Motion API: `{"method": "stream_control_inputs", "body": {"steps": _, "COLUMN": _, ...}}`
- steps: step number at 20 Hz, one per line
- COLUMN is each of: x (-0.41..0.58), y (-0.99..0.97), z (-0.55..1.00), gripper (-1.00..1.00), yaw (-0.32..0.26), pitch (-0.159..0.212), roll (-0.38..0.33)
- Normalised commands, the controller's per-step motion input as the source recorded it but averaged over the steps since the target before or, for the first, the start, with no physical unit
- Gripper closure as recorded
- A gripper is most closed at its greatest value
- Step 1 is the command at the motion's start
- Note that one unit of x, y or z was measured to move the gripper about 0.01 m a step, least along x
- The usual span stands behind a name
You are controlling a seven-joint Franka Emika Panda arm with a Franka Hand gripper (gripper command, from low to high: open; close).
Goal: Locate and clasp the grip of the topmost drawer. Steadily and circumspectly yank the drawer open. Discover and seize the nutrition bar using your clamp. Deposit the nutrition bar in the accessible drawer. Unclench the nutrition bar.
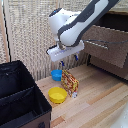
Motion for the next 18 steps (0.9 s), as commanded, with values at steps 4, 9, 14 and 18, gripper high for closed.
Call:
{"method": "stream_control_inputs", "body": {"steps": 4, "x": 0.419, "y": -0.13, "z": -0.06, "gripper": -1.00, "yaw": -0.104, "pitch": 0.061, "roll": 0.111}}
{"method": "stream_control_inputs", "body": {"steps": 9, "x": 0.200, "y": -0.01, "z": -0.25, "gripper": -1.00, "yaw": -0.057, "pitch": 0.126, "roll": 0.097}}
{"method": "stream_control_inputs", "body": {"steps": 14, "x": 0.043, "y": -0.02, "z": -0.22, "gripper": -1.00, "yaw": -0.002, "pitch": 0.136, "roll": 0.058}}
{"method": "stream_control_inputs", "body": {"steps": 18, "x": 0.000, "y": -0.08, "z": -0.18, "gripper": -1.00, "yaw": 0.022, "pitch": 0.101, "roll": 0.050}}
